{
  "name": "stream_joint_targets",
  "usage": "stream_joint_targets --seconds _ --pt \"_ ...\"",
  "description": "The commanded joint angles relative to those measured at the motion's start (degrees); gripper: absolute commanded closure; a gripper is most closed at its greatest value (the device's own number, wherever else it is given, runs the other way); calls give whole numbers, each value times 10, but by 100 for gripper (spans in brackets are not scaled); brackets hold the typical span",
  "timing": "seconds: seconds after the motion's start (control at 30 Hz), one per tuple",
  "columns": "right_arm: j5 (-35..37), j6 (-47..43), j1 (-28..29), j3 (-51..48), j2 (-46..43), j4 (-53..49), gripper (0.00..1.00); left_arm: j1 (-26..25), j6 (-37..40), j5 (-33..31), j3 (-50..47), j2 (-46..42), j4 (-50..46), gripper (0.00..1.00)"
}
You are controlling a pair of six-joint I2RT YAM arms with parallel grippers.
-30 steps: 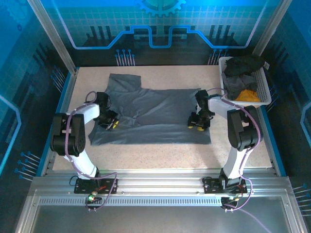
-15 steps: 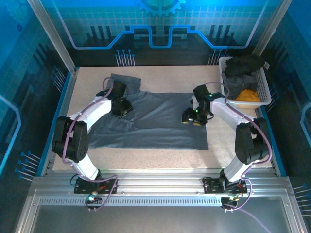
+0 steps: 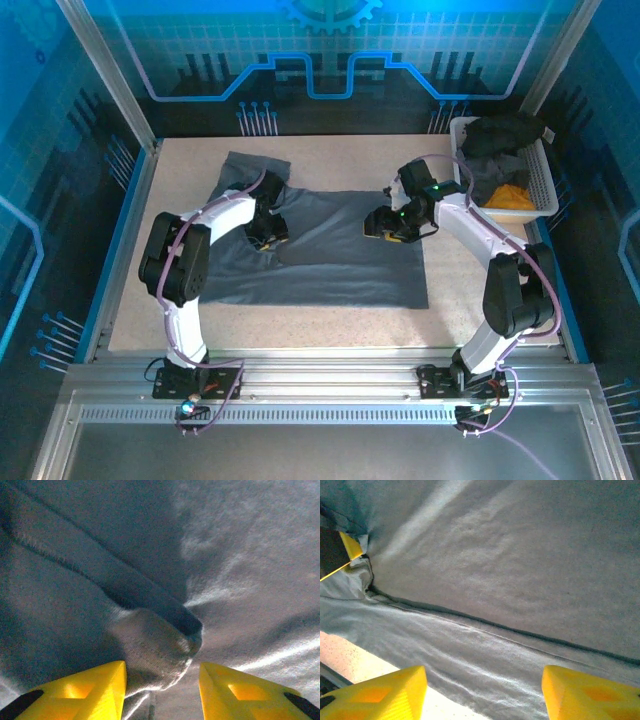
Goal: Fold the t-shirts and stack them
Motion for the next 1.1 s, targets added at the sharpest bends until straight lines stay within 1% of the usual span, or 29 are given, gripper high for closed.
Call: stream_joint_targets --seconds 0.0,0.3,0.37,0.43,0.63,0.83,0.93,1.07 --pt "-25 0 -2 9 5 4 37 -4 25 -6 19 15 3 59" --pt "-29 4 -3 6 4 5 37 -6 57 -28 42 45 -9 72" --pt "-31 7 -3 4 3 8 37 -6 59 -31 41 42 -6 79" --pt "-32 9 -3 3 4 10 37 -8 59 -31 39 36 0 85" --pt "-34 12 -2 1 9 13 37 -23 57 -35 53 24 -8 96" --pt "-35 10 -2 3 15 13 37 -42 62 -47 58 18 -14 98" --pt "-39 9 -2 3 18 13 37 -45 68 -49 57 25 -16 97" --pt "-42 8 -2 2 22 13 38 -46 74 -48 56 32 -7 93"
